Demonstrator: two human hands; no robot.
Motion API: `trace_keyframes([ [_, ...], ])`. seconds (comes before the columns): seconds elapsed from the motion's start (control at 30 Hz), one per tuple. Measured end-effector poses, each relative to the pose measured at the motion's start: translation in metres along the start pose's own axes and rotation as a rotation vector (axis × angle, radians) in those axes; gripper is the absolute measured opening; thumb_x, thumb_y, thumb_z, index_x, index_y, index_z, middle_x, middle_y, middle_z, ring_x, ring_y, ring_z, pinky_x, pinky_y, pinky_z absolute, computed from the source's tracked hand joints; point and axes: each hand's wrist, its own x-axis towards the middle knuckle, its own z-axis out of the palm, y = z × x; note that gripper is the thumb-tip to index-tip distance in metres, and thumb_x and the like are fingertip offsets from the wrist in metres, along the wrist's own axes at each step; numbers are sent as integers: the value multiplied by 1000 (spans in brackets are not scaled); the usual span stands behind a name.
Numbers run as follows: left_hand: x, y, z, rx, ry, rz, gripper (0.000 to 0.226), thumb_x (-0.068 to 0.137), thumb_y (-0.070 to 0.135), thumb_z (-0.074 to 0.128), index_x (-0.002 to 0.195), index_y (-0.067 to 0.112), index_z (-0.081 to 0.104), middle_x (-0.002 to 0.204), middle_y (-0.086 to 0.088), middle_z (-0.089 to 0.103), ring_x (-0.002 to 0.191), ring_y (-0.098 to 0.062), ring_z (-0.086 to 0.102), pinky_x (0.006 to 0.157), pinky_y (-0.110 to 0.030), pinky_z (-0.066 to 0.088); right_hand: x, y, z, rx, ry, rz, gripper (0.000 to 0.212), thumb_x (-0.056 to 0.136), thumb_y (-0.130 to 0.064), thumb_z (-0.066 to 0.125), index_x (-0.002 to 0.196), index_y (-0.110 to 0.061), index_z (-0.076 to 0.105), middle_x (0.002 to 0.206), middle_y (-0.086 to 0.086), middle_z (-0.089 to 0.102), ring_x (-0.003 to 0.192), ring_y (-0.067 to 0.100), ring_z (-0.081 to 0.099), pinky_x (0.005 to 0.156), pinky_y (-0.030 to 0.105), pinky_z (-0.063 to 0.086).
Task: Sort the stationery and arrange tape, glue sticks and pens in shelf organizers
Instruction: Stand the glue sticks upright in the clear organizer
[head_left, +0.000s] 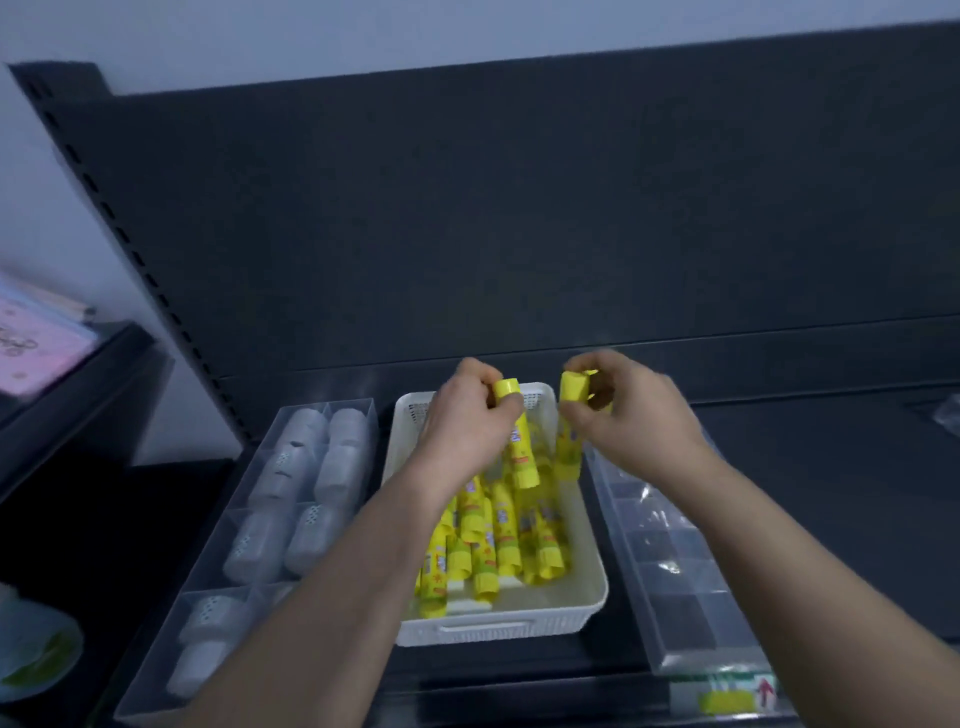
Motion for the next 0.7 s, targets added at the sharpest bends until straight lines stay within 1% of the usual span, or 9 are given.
trace_keyframes([
  [0.07, 5, 20, 20, -91, 6, 57, 20, 77, 32, 66, 92, 32, 52, 80, 14, 60, 79, -18, 65, 74, -40, 56, 5, 18, -18, 45, 92, 29, 30, 77, -31, 66, 105, -36, 59, 76, -18, 63, 78, 7, 61, 68, 25, 43],
  [0.17, 15, 48, 51, -102, 7, 181, 27, 81, 20, 68, 105, 25, 57, 79, 18, 57, 77, -16, 63, 78, -34, 53, 11, 50, -43, 57, 160, 60, 30, 78, -25, 65, 106, -34, 58, 77, -20, 62, 77, 1, 61, 67, 22, 44],
  [0.23, 24, 63, 70, -80, -23, 219, 26, 82, 15, 68, 105, 23, 59, 79, 20, 55, 78, -15, 62, 79, -33, 52, 18, 70, -55, 37, 187, 58, 31, 79, -20, 64, 107, -31, 59, 85, -14, 63, 79, 5, 63, 70, 26, 48],
  [0.3, 32, 75, 88, -44, -47, 217, 26, 82, 16, 68, 105, 23, 59, 84, 16, 58, 84, -15, 61, 82, -34, 51, 27, 87, -64, -1, 218, 35, 33, 79, -16, 63, 109, -28, 61, 94, -9, 60, 76, 8, 63, 70, 26, 48],
  [0.37, 40, 83, 106, 45, -49, 215, 26, 84, 21, 67, 108, 26, 57, 93, 10, 62, 94, -17, 59, 83, -37, 49, 38, 100, -69, -17, 224, 6, 34, 80, -13, 64, 110, -27, 62, 98, -7, 57, 73, 9, 63, 69, 25, 48],
  [0.43, 48, 88, 122, 168, -30, 230, 28, 85, 27, 67, 111, 28, 55, 96, 3, 64, 100, -18, 55, 83, -38, 48, 48, 110, -71, -10, 214, -27, 34, 80, -12, 64, 112, -25, 62, 99, -5, 55, 74, 11, 65, 72, 29, 52],
  [0.5, 55, 88, 135, 248, -13, 241, 30, 85, 29, 66, 114, 28, 55, 95, 0, 62, 103, -19, 53, 83, -36, 48, 56, 119, -70, -9, 201, -57, 34, 80, -11, 65, 113, -23, 62, 99, -4, 55, 75, 14, 66, 74, 35, 54],
  [0.6, 63, 82, 152, 387, -29, 282, 31, 87, 29, 64, 116, 25, 54, 94, -1, 63, 107, -21, 50, 86, -35, 41, 66, 132, -67, -17, 167, -86, 35, 80, -11, 65, 114, -23, 61, 100, -4, 54, 77, 18, 65, 73, 38, 53],
  [0.7, 66, 73, 164, 509, -46, 297, 31, 88, 31, 62, 118, 25, 55, 97, 2, 65, 111, -19, 45, 86, -35, 34, 74, 142, -61, -37, 120, -103, 36, 80, -11, 66, 114, -22, 60, 100, -4, 54, 78, 19, 64, 72, 37, 52],
])
